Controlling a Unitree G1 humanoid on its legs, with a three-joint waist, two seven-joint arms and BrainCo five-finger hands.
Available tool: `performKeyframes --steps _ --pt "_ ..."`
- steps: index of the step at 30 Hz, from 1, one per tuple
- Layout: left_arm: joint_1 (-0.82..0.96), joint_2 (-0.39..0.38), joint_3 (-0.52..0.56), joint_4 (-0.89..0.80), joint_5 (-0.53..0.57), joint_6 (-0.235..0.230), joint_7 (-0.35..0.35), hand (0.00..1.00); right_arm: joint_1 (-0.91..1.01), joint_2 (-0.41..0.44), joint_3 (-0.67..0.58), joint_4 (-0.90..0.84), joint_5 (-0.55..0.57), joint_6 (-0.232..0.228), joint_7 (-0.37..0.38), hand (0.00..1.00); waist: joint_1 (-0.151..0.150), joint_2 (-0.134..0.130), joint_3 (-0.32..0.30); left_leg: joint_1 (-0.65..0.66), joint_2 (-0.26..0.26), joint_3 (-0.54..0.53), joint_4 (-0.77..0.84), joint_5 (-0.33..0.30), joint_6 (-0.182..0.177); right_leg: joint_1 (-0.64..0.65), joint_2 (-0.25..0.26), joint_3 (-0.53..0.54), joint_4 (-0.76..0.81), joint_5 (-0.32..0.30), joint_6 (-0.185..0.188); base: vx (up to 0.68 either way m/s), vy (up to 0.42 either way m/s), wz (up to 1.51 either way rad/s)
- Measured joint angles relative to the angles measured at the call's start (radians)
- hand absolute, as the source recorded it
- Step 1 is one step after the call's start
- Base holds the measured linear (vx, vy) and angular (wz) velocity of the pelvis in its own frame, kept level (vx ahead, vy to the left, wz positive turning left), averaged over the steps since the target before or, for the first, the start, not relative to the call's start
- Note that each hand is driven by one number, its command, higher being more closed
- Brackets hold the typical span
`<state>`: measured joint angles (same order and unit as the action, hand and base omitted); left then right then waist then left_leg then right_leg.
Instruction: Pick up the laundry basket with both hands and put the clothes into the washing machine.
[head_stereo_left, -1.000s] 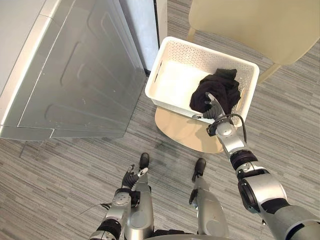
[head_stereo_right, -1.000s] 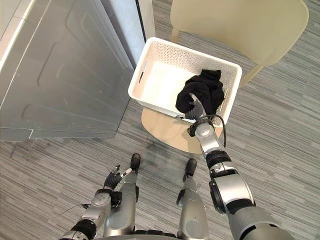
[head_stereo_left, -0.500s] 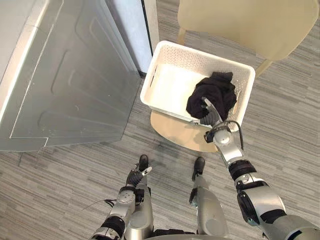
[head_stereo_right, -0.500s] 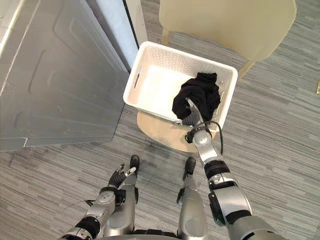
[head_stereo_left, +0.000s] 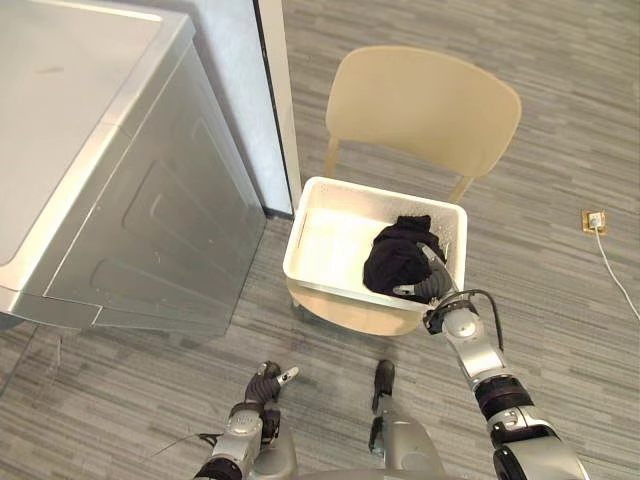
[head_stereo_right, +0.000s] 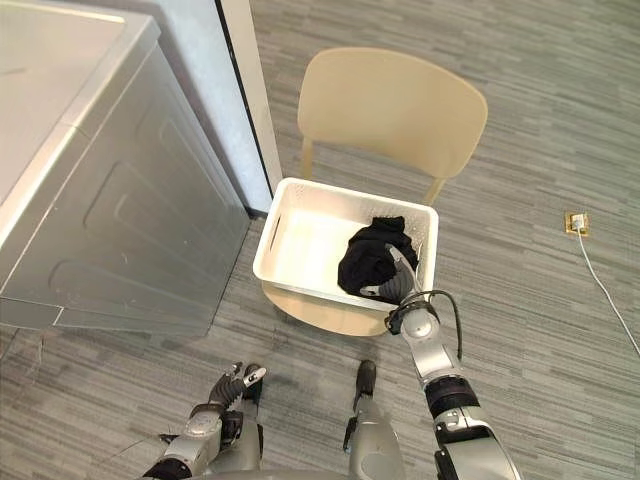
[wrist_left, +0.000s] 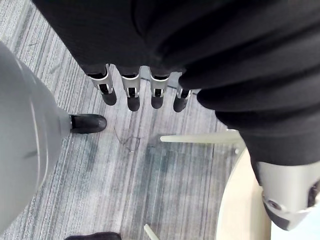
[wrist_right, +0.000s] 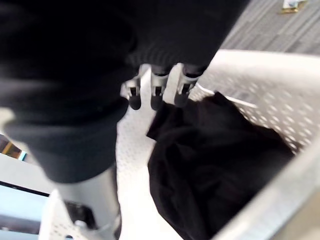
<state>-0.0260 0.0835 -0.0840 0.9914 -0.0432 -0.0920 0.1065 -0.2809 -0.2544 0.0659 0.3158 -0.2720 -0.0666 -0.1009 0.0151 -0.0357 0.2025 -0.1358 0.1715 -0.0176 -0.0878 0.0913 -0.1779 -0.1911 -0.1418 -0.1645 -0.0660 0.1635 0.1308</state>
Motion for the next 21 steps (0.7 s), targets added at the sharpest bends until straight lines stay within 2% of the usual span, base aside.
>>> performKeyframes --steps 2,6,12,17,20,21 --pt "0.011 0.002 0.019 0.001 0.018 0.001 0.0 0.0 0.031 0.0 0.0 -0.1 0.028 -0.021 0.017 0.0 0.0 0.001 -0.013 0.011 0.0 0.0 -0.003 -0.001 0.0 0.017 0.001 -0.002 -0.011 0.003 -0.002 0.0 0.01 0.02" --pt "0.026 0.001 0.056 0.001 0.034 0.001 -0.017 0.0 0.055 0.0 0.0 -0.164 0.061 -0.064 0.042 0.0 0.0 -0.001 -0.032 0.013 0.0 -0.003 -0.003 0.003 0.004 0.032 0.001 -0.013 -0.028 0.007 0.0 0.0 0.018 0.06" --pt "0.032 0.002 0.057 0.001 0.06 0.001 -0.02 0.0 0.078 0.001 0.001 -0.164 0.068 -0.065 0.061 0.0 0.001 0.001 -0.036 0.024 0.0 -0.01 -0.003 0.002 0.004 0.052 0.0 -0.024 -0.031 0.01 -0.004 0.01 0.014 0.04" --pt "0.032 0.001 0.056 0.002 0.059 0.001 -0.021 0.0 0.036 -0.01 0.002 -0.017 0.064 -0.057 0.06 0.0 0.001 0.006 -0.034 0.01 -0.002 -0.018 -0.003 0.003 0.005 0.043 -0.002 -0.031 -0.031 0.01 -0.004 -0.02 0.01 0.04" --pt "0.028 0.001 0.055 0.012 0.059 -0.003 -0.019 0.0 0.013 -0.032 0.007 0.084 0.052 -0.038 0.057 0.0 0.002 0.021 -0.024 -0.002 -0.002 -0.038 -0.003 0.003 0.005 0.042 -0.002 -0.049 -0.031 0.01 -0.004 -0.03 0.017 0.17" --pt "0.029 -0.001 0.055 0.014 0.056 -0.003 -0.018 0.0 -0.029 -0.043 0.007 0.176 0.042 -0.036 0.058 0.0 0.001 0.032 -0.016 -0.009 -0.004 -0.049 -0.003 0.005 0.004 0.041 -0.004 -0.056 -0.031 0.01 -0.004 -0.03 0.016 0.14"
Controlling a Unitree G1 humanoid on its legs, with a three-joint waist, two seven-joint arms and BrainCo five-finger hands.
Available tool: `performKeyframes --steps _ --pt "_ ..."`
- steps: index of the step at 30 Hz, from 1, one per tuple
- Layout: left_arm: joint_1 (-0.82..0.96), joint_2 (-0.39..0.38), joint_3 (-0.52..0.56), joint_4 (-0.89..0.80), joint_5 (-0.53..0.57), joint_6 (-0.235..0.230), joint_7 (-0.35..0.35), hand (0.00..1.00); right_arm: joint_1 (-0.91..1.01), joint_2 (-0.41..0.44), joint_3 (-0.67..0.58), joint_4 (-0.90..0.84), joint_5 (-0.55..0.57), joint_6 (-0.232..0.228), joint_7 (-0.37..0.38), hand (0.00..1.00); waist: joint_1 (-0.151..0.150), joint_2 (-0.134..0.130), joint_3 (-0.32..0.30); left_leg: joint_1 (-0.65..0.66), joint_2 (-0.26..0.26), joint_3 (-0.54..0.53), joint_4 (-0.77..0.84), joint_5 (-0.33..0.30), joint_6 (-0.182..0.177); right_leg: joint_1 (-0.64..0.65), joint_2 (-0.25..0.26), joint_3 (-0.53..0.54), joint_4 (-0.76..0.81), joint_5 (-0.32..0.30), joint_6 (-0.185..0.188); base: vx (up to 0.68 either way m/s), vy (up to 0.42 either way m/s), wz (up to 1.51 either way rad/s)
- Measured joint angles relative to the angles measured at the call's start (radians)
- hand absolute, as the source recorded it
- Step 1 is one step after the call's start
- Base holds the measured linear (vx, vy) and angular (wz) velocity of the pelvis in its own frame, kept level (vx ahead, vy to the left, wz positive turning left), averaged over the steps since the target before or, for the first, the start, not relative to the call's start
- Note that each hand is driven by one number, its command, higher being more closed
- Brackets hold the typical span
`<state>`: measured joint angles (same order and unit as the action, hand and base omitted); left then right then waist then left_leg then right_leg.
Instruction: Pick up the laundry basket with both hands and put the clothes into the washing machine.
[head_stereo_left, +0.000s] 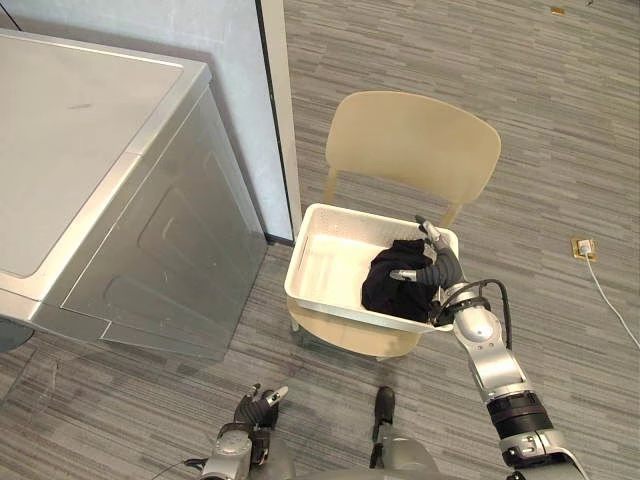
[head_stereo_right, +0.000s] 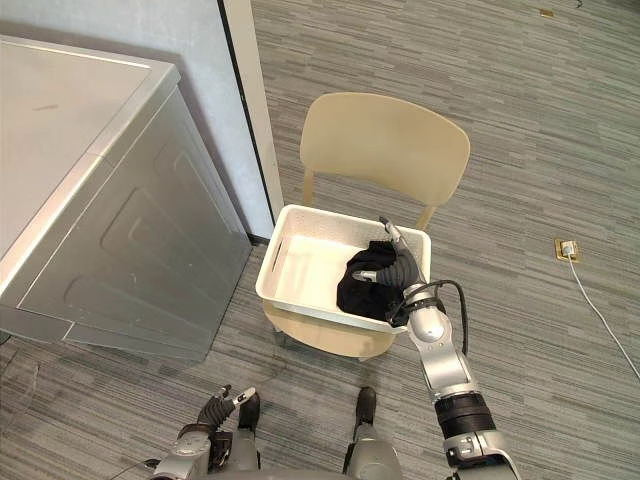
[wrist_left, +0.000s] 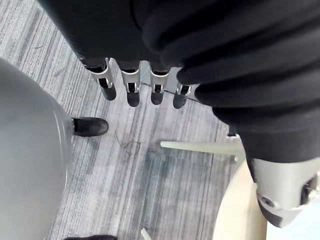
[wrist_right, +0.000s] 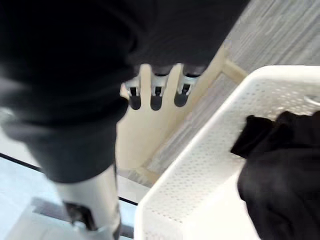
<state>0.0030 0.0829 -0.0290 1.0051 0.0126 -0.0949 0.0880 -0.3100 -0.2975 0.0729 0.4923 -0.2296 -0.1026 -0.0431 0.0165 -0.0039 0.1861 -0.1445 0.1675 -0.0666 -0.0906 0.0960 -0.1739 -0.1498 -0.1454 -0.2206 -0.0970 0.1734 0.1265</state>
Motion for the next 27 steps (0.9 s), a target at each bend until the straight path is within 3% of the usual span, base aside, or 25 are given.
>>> performKeyframes --steps 3,6,10,23,27 --pt "-0.01 -0.009 -0.01 -0.013 -0.007 -0.001 0.0 0.0 -0.159 -0.064 -0.006 0.27 -0.016 0.043 -0.004 0.0 0.007 0.037 0.046 -0.018 -0.008 -0.014 0.005 0.007 0.004 -0.009 -0.007 -0.012 0.0 0.003 0.0 -0.06 0.018 0.13" --pt "-0.026 -0.012 -0.009 -0.015 -0.036 -0.002 0.005 0.0 -0.192 -0.083 -0.034 0.301 -0.016 0.052 -0.021 0.0 0.023 0.059 0.092 -0.043 -0.008 -0.019 0.004 0.015 0.005 -0.031 -0.007 -0.017 0.001 0.01 -0.001 -0.04 0.016 0.05" --pt "-0.027 -0.006 -0.01 -0.039 -0.067 -0.011 0.008 0.0 -0.269 -0.084 -0.088 0.461 0.02 0.078 -0.022 0.0 0.024 0.058 0.137 -0.052 -0.013 -0.04 0.005 0.019 0.01 -0.031 -0.01 -0.028 0.003 0.008 0.0 0.01 0.015 0.1" --pt "-0.043 0.008 -0.06 -0.13 -0.132 -0.033 0.024 0.0 -0.477 -0.122 -0.133 0.557 0.104 0.09 -0.062 0.0 0.026 0.07 0.243 -0.111 -0.036 -0.068 0.023 0.023 0.015 -0.086 -0.036 -0.052 0.05 -0.001 0.003 -0.02 0.011 0.06" --pt "-0.061 0.007 -0.1 -0.18 -0.138 -0.036 0.027 0.0 -0.564 -0.19 -0.133 0.614 0.103 0.09 -0.074 0.0 0.026 0.079 0.266 -0.177 -0.045 -0.08 0.045 0.033 0.02 -0.159 -0.052 -0.055 0.109 -0.015 0.005 -0.09 0.008 0.09"
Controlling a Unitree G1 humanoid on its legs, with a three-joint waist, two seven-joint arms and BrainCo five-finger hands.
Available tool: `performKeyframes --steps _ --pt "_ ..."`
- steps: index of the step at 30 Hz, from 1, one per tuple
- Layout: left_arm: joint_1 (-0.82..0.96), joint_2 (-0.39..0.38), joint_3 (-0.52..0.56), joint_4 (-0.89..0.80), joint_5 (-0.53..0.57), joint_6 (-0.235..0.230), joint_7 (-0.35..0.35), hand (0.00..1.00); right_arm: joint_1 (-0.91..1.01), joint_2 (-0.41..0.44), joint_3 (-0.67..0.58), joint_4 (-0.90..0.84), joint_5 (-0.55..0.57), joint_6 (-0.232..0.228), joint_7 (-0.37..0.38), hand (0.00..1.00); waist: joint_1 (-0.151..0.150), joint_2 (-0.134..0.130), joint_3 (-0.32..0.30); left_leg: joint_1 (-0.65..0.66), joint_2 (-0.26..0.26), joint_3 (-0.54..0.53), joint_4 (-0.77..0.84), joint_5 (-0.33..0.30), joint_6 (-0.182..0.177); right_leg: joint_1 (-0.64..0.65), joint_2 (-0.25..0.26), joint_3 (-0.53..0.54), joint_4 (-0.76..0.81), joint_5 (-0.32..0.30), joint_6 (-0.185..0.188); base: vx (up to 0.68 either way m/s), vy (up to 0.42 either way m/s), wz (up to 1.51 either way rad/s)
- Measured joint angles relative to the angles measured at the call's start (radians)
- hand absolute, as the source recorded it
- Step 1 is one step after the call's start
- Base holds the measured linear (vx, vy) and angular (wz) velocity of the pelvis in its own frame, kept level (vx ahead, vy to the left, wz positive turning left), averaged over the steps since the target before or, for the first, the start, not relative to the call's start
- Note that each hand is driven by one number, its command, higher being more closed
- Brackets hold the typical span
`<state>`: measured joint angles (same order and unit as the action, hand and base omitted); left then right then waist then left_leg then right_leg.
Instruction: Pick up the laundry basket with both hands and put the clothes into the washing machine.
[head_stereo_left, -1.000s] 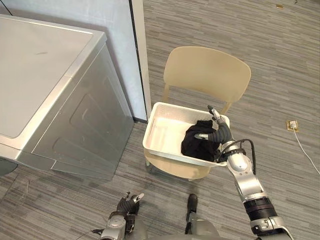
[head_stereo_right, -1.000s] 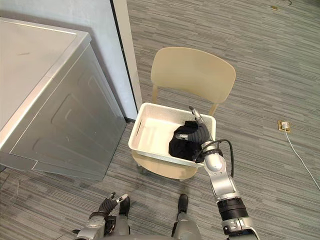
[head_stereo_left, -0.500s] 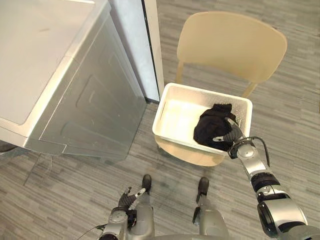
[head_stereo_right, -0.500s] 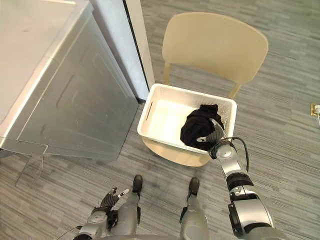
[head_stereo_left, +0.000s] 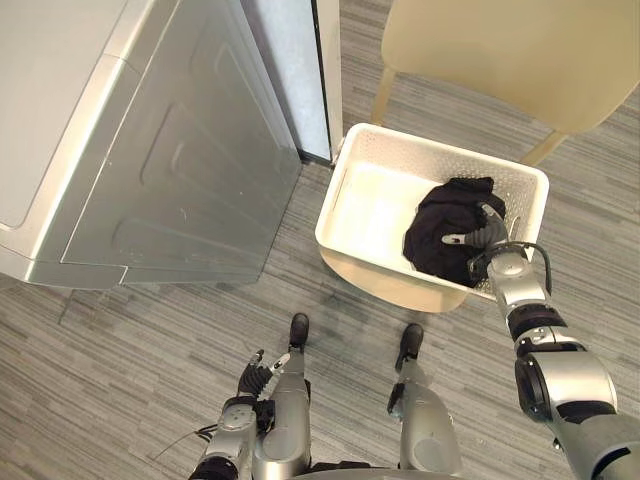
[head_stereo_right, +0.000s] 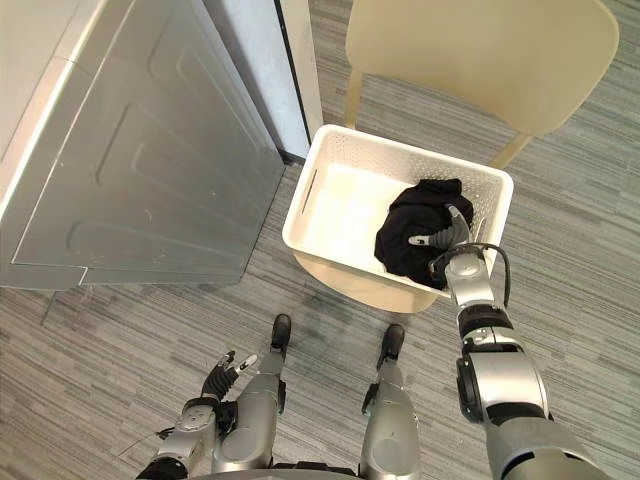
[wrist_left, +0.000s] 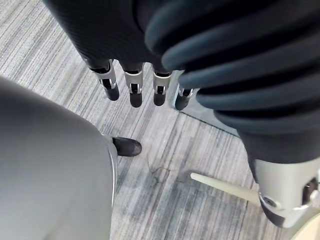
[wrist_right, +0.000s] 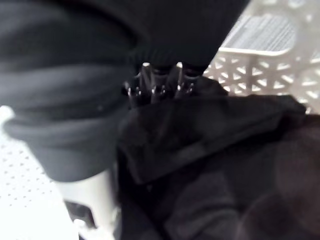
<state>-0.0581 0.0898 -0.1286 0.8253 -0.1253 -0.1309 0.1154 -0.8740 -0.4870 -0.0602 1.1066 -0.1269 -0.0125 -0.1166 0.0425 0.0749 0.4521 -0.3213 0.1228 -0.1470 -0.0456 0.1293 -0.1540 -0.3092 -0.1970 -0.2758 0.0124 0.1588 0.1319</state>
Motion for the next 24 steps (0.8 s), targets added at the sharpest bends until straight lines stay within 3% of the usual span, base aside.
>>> performKeyframes --steps 3,8,14,15,24 --pt "-0.042 -0.012 -0.036 -0.009 0.0 0.001 0.005 0.0 -0.056 -0.036 -0.003 0.065 0.0 0.0 -0.019 0.0 0.004 0.013 0.008 -0.093 -0.012 -0.031 0.064 -0.001 0.0 -0.065 -0.012 -0.021 0.047 -0.012 -0.003 -0.08 0.004 0.23" --pt "-0.077 -0.055 -0.057 -0.071 -0.001 0.002 0.02 0.0 -0.09 -0.043 -0.019 0.08 0.0 -0.009 -0.06 0.0 0.04 0.03 0.033 -0.189 -0.019 -0.045 0.104 -0.001 0.0 -0.167 -0.029 -0.028 0.126 -0.035 -0.008 -0.08 -0.03 0.11" --pt "-0.08 -0.087 -0.026 -0.131 -0.003 0.005 0.024 0.0 -0.06 -0.054 0.072 -0.004 0.026 -0.027 -0.102 0.0 0.037 0.029 0.033 -0.301 0.0 0.022 0.175 -0.01 0.003 -0.268 -0.051 -0.041 0.232 -0.082 -0.009 -0.07 -0.026 0.1" --pt "-0.081 -0.097 -0.012 -0.131 -0.008 0.004 0.033 0.0 -0.052 -0.051 0.092 -0.026 0.038 -0.029 -0.106 1.0 0.031 0.029 0.033 -0.315 0.007 0.03 0.187 -0.01 0.003 -0.277 -0.051 -0.048 0.24 -0.087 -0.013 -0.03 -0.038 0.07" --pt "-0.083 -0.136 0.027 -0.121 -0.012 0.014 0.044 0.0 0.023 0.065 0.12 -0.106 0.071 -0.045 -0.12 1.0 0.032 -0.014 0.014 -0.298 0.039 0.07 0.203 -0.005 0.004 -0.287 -0.049 -0.039 0.297 -0.118 -0.029 0.02 -0.038 -0.05"
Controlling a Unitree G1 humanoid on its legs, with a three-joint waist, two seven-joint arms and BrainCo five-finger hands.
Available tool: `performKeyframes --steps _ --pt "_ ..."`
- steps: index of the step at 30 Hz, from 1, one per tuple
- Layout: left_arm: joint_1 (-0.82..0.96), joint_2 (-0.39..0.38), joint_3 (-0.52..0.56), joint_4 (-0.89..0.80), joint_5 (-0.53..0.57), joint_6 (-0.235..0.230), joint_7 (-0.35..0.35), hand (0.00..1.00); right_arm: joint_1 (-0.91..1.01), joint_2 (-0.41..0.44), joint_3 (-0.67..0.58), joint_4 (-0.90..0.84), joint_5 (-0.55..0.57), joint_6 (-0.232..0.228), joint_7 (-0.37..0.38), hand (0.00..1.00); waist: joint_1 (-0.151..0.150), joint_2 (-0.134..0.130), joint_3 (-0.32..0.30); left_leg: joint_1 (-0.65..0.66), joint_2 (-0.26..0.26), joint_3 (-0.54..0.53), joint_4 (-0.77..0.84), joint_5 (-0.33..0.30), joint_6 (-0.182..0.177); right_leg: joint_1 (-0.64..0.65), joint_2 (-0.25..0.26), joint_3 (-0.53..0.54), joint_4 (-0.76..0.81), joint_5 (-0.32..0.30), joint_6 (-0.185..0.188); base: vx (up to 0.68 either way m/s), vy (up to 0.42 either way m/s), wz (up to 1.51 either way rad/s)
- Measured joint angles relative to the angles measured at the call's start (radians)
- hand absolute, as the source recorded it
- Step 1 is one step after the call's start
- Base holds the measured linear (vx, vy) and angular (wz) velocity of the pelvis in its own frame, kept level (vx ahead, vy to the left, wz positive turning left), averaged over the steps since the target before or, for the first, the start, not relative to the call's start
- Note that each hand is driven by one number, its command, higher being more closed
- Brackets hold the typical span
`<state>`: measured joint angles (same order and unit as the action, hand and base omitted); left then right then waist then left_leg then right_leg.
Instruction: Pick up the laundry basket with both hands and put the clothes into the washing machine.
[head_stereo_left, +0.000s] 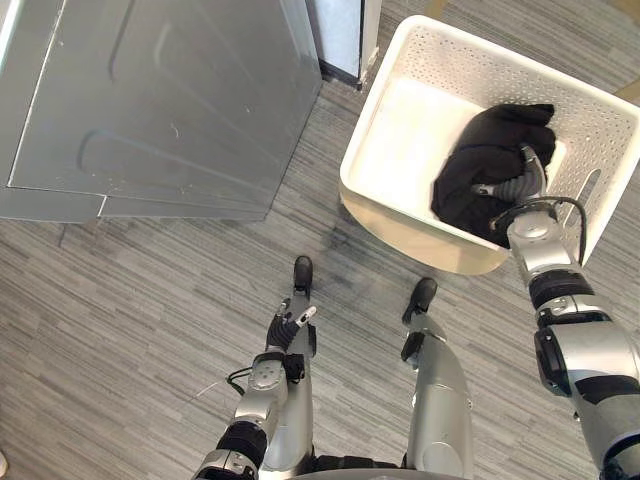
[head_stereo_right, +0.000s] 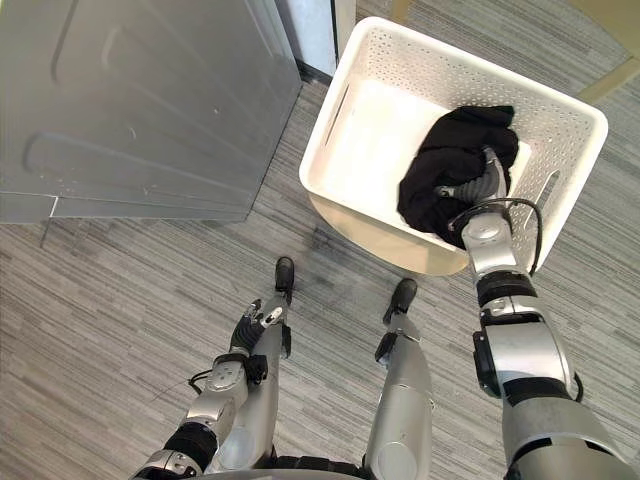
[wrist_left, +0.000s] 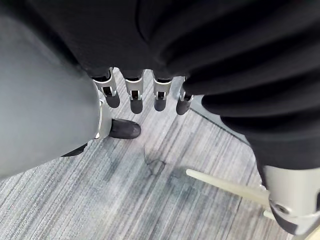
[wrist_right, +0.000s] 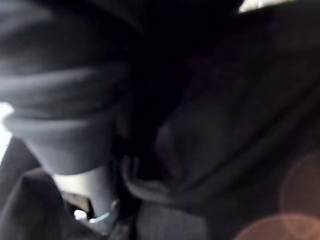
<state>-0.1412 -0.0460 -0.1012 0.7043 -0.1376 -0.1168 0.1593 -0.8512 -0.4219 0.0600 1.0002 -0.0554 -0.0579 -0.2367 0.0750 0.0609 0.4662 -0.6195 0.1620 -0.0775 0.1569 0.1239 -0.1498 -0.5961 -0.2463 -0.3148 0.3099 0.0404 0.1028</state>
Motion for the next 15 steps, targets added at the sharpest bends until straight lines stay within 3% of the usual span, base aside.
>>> performKeyframes --steps 6,12,15 --pt "-0.005 -0.011 0.012 0.037 0.001 0.008 0.0 0.0 0.096 0.116 -0.008 0.006 0.004 0.043 0.046 1.0 0.012 -0.003 -0.007 0.093 0.014 0.01 -0.001 -0.012 -0.004 0.089 0.005 -0.004 0.004 -0.022 -0.002 0.04 -0.045 0.0" --pt "0.018 0.011 0.008 0.069 0.016 0.021 -0.004 0.0 0.184 0.182 -0.135 0.038 0.008 0.107 0.065 1.0 0.023 -0.008 -0.04 0.235 0.009 0.008 -0.059 -0.009 -0.001 0.234 0.002 -0.027 -0.035 -0.029 0.008 0.01 -0.023 0.11" --pt "0.077 0.046 -0.027 0.1 0.041 0.023 -0.009 0.0 0.185 0.175 -0.244 0.036 0.051 0.106 0.046 1.0 0.021 -0.012 -0.116 0.291 -0.002 0.008 -0.117 0.007 0.002 0.291 0.01 -0.037 -0.095 -0.015 0.019 0.05 0.013 0.08"
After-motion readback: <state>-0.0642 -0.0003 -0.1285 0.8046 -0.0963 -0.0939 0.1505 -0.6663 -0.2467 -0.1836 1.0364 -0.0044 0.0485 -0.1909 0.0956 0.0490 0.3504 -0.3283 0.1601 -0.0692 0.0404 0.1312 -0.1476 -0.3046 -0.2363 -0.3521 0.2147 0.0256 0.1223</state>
